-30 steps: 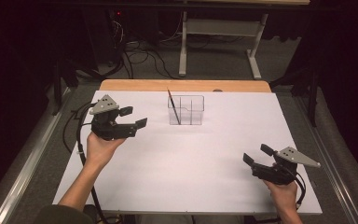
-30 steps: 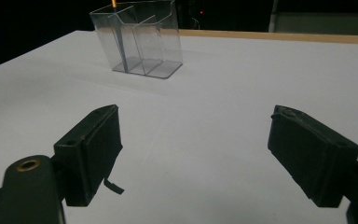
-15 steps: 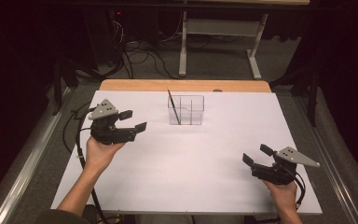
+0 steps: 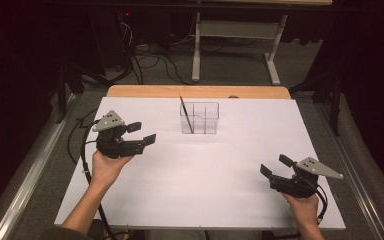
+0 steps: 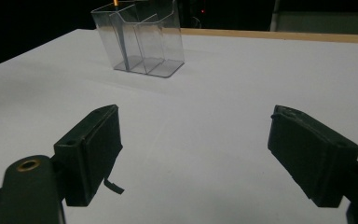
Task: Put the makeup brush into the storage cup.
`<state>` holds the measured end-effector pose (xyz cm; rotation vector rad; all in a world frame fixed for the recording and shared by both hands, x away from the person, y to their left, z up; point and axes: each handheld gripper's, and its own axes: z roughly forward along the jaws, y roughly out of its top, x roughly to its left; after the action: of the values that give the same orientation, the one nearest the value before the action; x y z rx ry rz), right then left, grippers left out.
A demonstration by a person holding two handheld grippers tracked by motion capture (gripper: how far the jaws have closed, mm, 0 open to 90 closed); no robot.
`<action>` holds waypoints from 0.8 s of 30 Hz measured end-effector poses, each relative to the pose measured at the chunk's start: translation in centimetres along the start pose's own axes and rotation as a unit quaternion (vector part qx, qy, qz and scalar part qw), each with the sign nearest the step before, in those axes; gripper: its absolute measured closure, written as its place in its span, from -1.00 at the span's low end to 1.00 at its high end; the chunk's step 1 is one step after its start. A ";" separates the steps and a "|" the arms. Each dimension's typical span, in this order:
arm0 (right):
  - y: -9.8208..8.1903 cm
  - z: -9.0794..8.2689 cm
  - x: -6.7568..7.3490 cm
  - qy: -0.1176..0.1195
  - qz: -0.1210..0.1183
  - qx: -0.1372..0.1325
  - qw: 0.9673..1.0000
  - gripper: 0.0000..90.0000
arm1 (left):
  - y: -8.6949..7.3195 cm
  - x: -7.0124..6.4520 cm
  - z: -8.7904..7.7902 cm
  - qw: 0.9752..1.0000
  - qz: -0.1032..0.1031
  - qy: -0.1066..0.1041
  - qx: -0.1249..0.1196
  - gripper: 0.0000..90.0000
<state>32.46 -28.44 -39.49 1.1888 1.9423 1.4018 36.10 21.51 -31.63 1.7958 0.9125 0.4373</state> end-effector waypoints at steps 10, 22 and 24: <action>0.0 0.0 0.0 0.000 0.000 0.001 1.000 -0.58 | -0.8 0.2 0.3 1.000 -0.017 -0.008 0.001 -0.33; 0.0 0.0 0.0 0.000 0.002 0.001 1.000 -0.58 | -1.3 0.1 0.5 1.000 -0.019 -0.008 0.002 -0.31; 0.0 0.0 -0.1 0.000 0.002 0.000 1.000 -0.58 | -1.4 0.1 0.6 1.000 -0.019 -0.008 0.003 -0.30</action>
<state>32.45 -28.50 -39.50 1.1942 1.9396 1.4046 36.00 21.48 -33.13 1.7816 0.9365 0.3970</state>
